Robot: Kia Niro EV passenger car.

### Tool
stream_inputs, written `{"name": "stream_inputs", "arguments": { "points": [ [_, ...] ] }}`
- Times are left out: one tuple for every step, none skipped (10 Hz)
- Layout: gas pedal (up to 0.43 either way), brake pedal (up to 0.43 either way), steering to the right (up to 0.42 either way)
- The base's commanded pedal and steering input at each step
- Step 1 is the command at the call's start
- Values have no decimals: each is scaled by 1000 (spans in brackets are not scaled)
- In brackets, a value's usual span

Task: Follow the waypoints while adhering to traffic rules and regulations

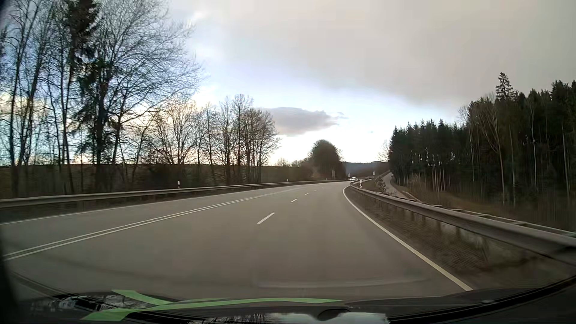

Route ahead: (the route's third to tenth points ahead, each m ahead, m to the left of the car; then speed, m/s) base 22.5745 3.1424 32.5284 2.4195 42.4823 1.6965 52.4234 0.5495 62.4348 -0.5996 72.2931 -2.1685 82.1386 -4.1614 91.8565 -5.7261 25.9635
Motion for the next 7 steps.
{"name": "stream_inputs", "arguments": {
  "points": [
    [260, 0, 14],
    [260, 0, 14],
    [260, 0, 14],
    [260, 0, 14],
    [260, 0, 14],
    [260, 0, 14],
    [260, 0, 14]
  ]
}}
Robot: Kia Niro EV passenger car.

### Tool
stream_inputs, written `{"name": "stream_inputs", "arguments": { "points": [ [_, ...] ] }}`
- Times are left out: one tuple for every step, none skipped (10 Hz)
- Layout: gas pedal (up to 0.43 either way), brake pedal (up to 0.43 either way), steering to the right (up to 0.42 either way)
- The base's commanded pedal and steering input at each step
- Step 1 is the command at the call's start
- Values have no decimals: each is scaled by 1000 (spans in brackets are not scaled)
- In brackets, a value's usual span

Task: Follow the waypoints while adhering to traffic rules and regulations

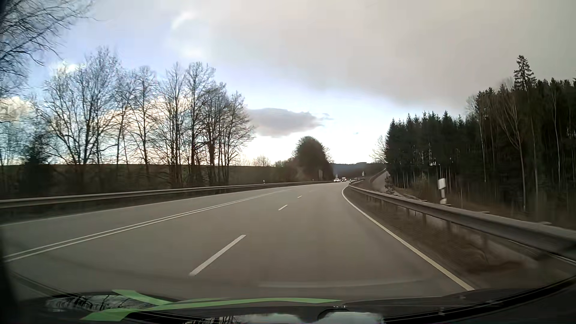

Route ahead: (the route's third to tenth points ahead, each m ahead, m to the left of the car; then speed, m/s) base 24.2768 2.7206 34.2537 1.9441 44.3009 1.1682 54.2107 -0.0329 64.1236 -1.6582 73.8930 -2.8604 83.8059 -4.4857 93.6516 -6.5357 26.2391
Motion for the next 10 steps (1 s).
{"name": "stream_inputs", "arguments": {
  "points": [
    [260, 0, 15],
    [260, 0, 14],
    [260, 0, 15],
    [260, 0, 14],
    [260, 0, 14],
    [248, 0, 14],
    [248, 0, 14],
    [248, 0, 14],
    [240, 0, 14],
    [228, 0, 14]
  ]
}}
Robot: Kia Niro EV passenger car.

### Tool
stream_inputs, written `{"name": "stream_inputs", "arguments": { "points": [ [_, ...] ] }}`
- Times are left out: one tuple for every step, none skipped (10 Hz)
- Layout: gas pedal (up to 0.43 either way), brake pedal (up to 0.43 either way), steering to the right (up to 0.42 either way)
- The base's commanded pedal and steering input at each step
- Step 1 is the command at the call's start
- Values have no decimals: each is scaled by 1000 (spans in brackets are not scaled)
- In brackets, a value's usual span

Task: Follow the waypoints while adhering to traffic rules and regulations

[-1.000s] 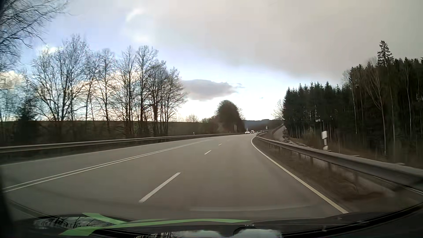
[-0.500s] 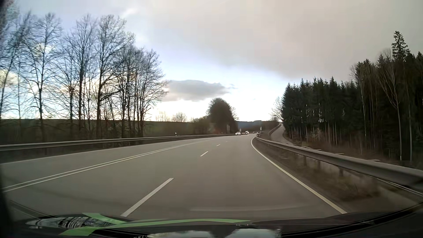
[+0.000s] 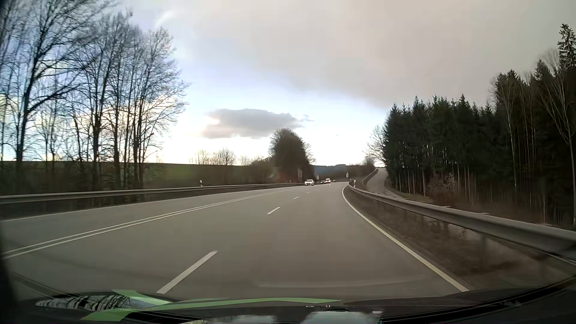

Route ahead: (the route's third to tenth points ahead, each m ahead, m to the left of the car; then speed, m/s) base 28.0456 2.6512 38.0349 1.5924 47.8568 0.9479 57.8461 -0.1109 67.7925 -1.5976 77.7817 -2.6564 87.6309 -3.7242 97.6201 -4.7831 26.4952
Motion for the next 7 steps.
{"name": "stream_inputs", "arguments": {
  "points": [
    [220, 0, 14],
    [209, 0, 14],
    [197, 0, 14],
    [197, 0, 14],
    [197, 0, 14],
    [197, 0, 15],
    [197, 0, 14]
  ]
}}
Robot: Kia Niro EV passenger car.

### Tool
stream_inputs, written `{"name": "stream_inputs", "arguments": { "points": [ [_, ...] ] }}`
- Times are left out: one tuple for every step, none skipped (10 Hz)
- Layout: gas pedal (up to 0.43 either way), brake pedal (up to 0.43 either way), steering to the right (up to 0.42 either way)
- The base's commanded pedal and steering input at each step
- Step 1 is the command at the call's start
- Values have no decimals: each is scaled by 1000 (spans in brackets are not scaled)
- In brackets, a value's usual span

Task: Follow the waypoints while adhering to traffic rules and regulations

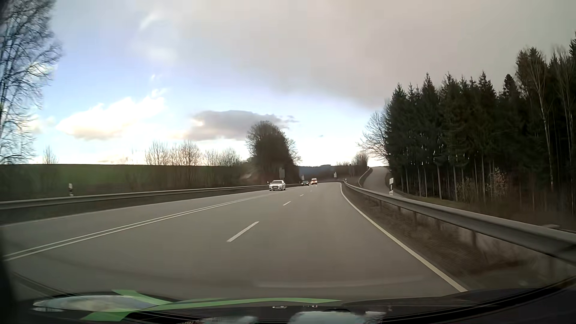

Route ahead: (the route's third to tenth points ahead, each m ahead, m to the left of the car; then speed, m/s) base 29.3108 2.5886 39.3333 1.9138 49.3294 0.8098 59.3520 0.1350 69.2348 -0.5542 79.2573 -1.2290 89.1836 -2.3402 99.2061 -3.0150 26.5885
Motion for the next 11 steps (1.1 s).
{"name": "stream_inputs", "arguments": {
  "points": [
    [197, 0, 14],
    [197, 0, 15],
    [197, 0, 14],
    [197, 0, 14],
    [197, 0, 14],
    [189, 0, 14],
    [189, 0, 13],
    [189, 0, 12],
    [189, 0, 11],
    [189, 0, 10],
    [189, 0, 9]
  ]
}}
